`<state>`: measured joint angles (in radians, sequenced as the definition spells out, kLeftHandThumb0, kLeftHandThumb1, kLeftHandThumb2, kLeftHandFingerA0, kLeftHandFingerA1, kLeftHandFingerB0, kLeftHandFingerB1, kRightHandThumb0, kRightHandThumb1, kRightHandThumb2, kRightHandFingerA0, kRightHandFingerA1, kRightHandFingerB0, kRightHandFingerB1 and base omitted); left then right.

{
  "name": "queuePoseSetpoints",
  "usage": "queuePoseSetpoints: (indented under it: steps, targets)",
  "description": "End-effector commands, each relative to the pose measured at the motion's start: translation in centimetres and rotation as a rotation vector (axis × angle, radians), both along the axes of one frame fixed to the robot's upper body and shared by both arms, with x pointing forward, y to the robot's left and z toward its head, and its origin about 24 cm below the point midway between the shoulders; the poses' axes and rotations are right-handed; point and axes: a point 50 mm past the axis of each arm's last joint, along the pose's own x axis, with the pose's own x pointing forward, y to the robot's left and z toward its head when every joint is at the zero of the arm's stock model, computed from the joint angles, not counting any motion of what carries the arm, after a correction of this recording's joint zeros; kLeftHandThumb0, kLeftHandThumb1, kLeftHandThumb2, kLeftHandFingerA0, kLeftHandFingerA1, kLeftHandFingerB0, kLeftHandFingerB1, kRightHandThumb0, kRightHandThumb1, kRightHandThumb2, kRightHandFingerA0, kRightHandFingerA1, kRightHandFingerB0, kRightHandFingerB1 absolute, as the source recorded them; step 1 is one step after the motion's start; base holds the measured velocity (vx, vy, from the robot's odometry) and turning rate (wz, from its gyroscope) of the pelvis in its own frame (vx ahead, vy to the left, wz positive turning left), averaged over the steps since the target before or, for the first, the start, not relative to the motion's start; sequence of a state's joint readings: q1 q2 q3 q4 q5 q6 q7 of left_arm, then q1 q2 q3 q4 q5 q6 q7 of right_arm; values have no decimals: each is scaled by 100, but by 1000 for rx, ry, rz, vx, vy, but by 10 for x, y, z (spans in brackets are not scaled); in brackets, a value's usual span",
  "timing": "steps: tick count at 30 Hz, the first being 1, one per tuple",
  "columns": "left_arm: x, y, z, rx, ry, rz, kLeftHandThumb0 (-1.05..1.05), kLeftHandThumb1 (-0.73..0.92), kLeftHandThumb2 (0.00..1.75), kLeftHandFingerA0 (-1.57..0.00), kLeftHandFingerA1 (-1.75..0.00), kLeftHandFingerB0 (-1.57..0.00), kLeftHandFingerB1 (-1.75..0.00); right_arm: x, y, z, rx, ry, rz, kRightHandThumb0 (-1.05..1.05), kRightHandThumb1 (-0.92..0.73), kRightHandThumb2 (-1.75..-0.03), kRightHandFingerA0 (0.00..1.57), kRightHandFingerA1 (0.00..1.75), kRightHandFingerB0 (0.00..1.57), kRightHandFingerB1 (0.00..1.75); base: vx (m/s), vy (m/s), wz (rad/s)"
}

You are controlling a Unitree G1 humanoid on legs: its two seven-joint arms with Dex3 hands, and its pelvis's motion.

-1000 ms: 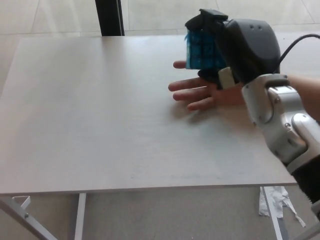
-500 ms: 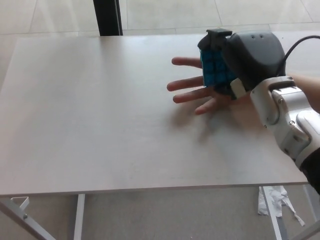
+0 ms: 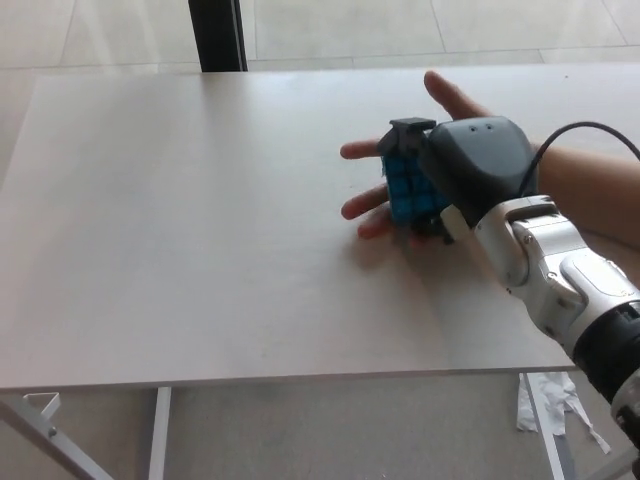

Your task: The robot uses its right hand to pick up a cube kept in the middle of the desk infront of it and hands it to a person

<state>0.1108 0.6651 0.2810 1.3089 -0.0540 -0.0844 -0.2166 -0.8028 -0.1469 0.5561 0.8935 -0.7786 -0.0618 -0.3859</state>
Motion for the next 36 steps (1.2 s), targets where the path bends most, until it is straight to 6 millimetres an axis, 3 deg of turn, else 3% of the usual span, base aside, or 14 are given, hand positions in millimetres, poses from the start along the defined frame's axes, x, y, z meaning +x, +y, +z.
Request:
queuePoseSetpoints:
  steps: [1, 8, 10, 11, 12, 15, 28, 29, 30, 31, 32, 33, 34, 36]
  targets:
    - [1, 2, 2, 12, 14, -29, -75, 81, 64, -51, -56, -53, -41, 4, -15, -4, -51, -3, -88, -35, -60, -58, 99, 162, 80, 60, 0, 0, 0]
    - [-1, 1, 1, 8, 4, -21, -74, 81, 64, -50, -56, -53, -42, 7, -15, -1, -123, -21, -77, -39, -60, -58, 83, 157, 80, 59, 0, 0, 0]
    - [-3, 0, 0, 8, 10, -15, -76, 80, 64, -51, -52, -53, -41, 8, -14, -1, -175, -13, -86, -46, -63, -59, 62, 110, 58, 44, 0, 0, 0]
    - [-4, 1, 1, -1, 0, -9, -74, 80, 64, -57, -62, -57, -43, 10, -9, 2, -216, -9, -99, -64, -47, -83, 21, 56, 26, 48, 0, 0, 0]
    - [-3, 1, 1, 8, 10, -21, -75, 81, 65, -54, -62, -55, -43, 11, -7, 3, -229, -2, -106, -71, -47, -85, 4, 50, 17, 47, 0, 0, 0]
    - [-4, 0, 0, 14, 19, -31, -75, 81, 64, -52, -57, -54, -42, 12, -2, 7, -224, 16, -97, -95, -55, -93, 0, 23, 1, 25, 0, 0, 0]
    - [-9, -2, -2, 5, 16, -5, -75, 81, 64, -53, -59, -54, -41, 13, 3, 41, -178, 165, -62, -105, -59, -101, 0, 18, 0, 12, 0, 0, 0]
    - [-9, -1, -1, 15, 32, -19, -81, 65, 86, -53, -66, -49, -49, 12, 0, 46, -171, 147, -55, -105, -59, -102, 0, 22, 0, 13, 0, 0, 0]
    - [-9, -1, -2, 14, 33, -16, -76, 82, 65, -55, -60, -55, -41, 12, -3, 54, -114, 125, -52, -105, -53, -78, 0, 0, 0, 9, 0, 0, 0]
    - [-9, -1, -2, 9, 28, -12, -75, 81, 64, -56, -58, -55, -41, 10, -6, 61, -86, 115, -52, -105, -58, -103, 0, 23, 0, 12, 0, 0, 0]
    - [-10, -1, -2, 10, 31, -13, -75, 81, 64, -56, -58, -55, -41, 9, -6, 60, -85, 119, -52, -105, -58, -103, 0, 23, 0, 12, 0, 0, 0]
    - [-10, -1, -2, 3, 22, -15, -75, 82, 65, -53, -57, -53, -42, 2, -17, 86, -31, 68, -29, -105, -60, -85, 0, 0, 0, 2, 0, 0, 0]
    - [-9, -1, -2, 7, 23, -17, -74, 82, 65, -54, -59, -55, -42, -4, -23, 96, 19, 31, -4, -105, -60, -108, 0, 24, 0, 15, 0, 0, 0]
    - [-9, -1, -1, 5, 23, -24, -76, 82, 65, -51, -57, -54, -42, -19, -34, 113, 69, -16, 14, -105, -62, -108, 0, 23, 0, 13, 0, 0, 0]
